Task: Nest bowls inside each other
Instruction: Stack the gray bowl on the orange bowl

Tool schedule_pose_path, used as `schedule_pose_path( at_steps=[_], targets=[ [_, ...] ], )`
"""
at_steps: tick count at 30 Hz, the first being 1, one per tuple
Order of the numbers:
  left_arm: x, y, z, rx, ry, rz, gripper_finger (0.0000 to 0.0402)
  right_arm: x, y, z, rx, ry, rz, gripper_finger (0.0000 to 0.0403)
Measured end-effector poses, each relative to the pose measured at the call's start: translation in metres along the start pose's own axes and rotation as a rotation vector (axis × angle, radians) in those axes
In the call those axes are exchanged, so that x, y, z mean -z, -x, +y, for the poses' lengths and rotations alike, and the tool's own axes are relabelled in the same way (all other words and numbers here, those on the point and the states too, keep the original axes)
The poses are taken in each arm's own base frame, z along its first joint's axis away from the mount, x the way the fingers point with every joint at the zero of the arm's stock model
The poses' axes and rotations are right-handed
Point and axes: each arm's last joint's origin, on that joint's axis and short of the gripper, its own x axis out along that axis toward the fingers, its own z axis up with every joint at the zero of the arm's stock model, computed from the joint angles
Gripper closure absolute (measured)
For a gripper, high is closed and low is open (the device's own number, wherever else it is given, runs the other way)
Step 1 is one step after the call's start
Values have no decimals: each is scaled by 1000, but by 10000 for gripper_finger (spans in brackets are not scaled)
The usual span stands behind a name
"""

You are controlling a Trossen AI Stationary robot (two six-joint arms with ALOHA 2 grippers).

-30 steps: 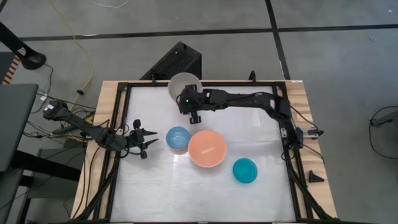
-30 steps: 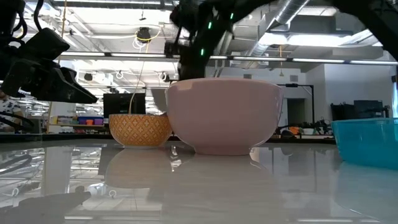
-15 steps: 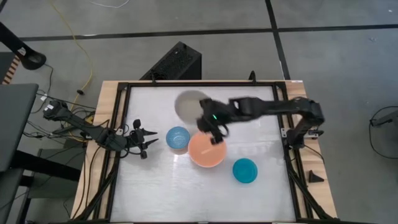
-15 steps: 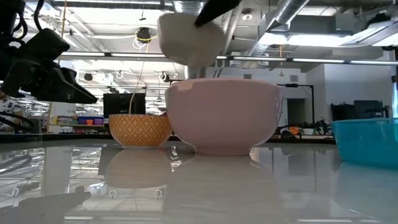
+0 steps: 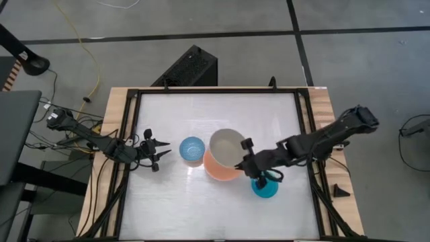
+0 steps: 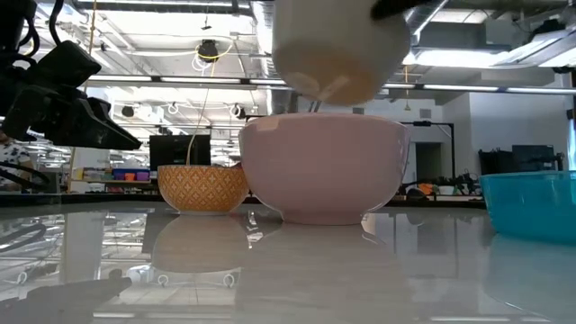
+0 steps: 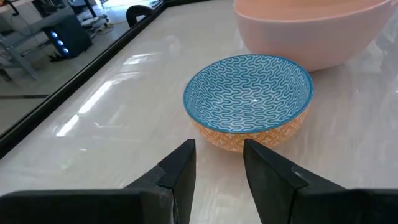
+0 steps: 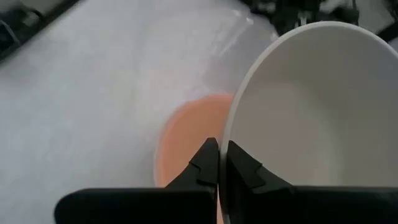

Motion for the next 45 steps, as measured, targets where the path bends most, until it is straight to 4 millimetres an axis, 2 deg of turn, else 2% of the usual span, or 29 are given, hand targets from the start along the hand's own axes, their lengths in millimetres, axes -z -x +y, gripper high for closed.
schedule_pose_path(
  at_steps=[9, 17, 29, 45],
  targets=[
    [0, 0, 0, -1, 0, 0, 276, 5, -36, 21, -40, 17, 62, 372],
    [0, 0, 0, -1, 0, 0, 276, 13, -57, 25, -38, 24, 130, 372],
    [0, 0, 0, -1, 1, -1, 276, 15, -59, 21, -43, -10, 137, 346],
    [0, 0, 0, -1, 1, -1, 276, 17, -61, 16, -79, -49, 136, 339]
  ],
)
